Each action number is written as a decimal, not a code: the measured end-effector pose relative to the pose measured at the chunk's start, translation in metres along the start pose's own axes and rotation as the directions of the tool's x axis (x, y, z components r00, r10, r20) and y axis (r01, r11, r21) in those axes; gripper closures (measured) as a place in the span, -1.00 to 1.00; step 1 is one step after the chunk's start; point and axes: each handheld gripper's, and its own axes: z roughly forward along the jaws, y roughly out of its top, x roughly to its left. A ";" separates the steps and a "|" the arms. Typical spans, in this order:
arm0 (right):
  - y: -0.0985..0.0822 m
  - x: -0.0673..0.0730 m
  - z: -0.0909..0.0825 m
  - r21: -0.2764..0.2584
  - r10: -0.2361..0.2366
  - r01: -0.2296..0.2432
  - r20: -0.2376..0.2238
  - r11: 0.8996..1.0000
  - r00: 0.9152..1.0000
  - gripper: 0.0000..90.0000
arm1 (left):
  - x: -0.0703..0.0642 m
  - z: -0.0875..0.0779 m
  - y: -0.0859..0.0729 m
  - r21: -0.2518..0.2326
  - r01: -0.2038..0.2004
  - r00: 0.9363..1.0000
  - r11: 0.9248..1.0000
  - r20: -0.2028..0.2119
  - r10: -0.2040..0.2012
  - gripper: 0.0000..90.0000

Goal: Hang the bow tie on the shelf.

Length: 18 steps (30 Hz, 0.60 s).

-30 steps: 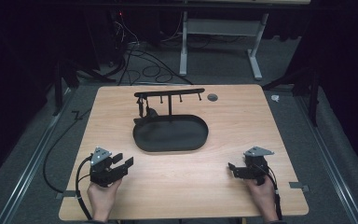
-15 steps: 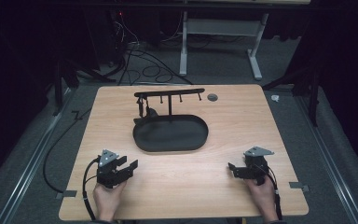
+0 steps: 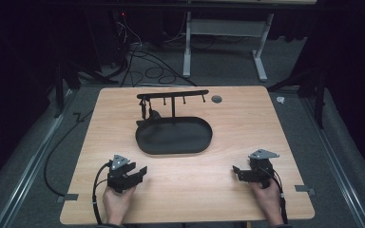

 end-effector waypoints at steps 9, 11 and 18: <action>0.000 0.000 0.000 0.000 0.000 0.000 0.000 1.000 1.000 -0.61 | -0.001 0.008 -0.001 0.012 -0.022 0.999 1.000 -0.029 0.023 0.02; 0.000 0.000 0.000 0.000 0.000 0.000 0.000 1.000 1.000 -0.61 | -0.001 0.009 -0.001 0.011 -0.024 0.999 1.000 -0.035 0.024 0.02; 0.000 0.000 0.000 0.000 0.000 0.000 0.000 1.000 1.000 -0.61 | -0.003 0.016 -0.004 0.024 -0.062 0.995 0.998 -0.082 0.064 0.00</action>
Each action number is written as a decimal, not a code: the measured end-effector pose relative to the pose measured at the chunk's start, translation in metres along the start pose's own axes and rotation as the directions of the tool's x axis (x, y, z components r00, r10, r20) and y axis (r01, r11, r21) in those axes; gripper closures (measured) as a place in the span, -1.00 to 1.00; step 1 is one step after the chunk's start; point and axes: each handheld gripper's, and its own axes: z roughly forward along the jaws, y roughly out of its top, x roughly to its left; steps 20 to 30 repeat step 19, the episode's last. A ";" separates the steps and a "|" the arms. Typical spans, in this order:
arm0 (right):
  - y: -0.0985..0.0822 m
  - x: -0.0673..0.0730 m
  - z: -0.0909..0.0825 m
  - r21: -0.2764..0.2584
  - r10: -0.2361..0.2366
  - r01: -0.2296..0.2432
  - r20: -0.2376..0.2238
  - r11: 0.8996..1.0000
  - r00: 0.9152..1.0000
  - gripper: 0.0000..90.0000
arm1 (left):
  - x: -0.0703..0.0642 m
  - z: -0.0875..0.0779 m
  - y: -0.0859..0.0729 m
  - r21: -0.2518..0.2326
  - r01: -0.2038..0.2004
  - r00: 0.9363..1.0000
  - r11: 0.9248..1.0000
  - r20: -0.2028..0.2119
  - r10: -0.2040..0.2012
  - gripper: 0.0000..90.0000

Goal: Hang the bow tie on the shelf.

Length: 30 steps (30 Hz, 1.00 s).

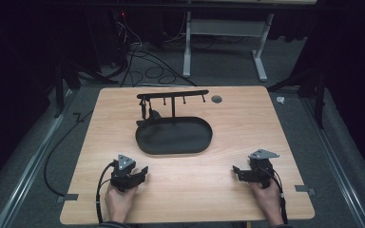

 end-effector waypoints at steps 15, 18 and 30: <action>0.000 0.000 0.000 0.000 0.000 0.000 0.000 1.000 1.000 -0.61 | -0.007 0.009 -0.004 0.002 -0.045 0.998 0.999 -0.049 0.045 -0.15; 0.000 0.000 0.000 0.000 0.000 0.000 0.000 1.000 1.000 -0.61 | -0.007 0.009 -0.004 0.002 -0.045 0.998 0.999 -0.046 0.045 -0.17; 0.000 0.000 0.000 0.000 0.000 0.000 0.000 1.000 1.000 -0.61 | -0.007 0.009 -0.004 0.002 -0.045 0.998 0.999 -0.046 0.045 -0.17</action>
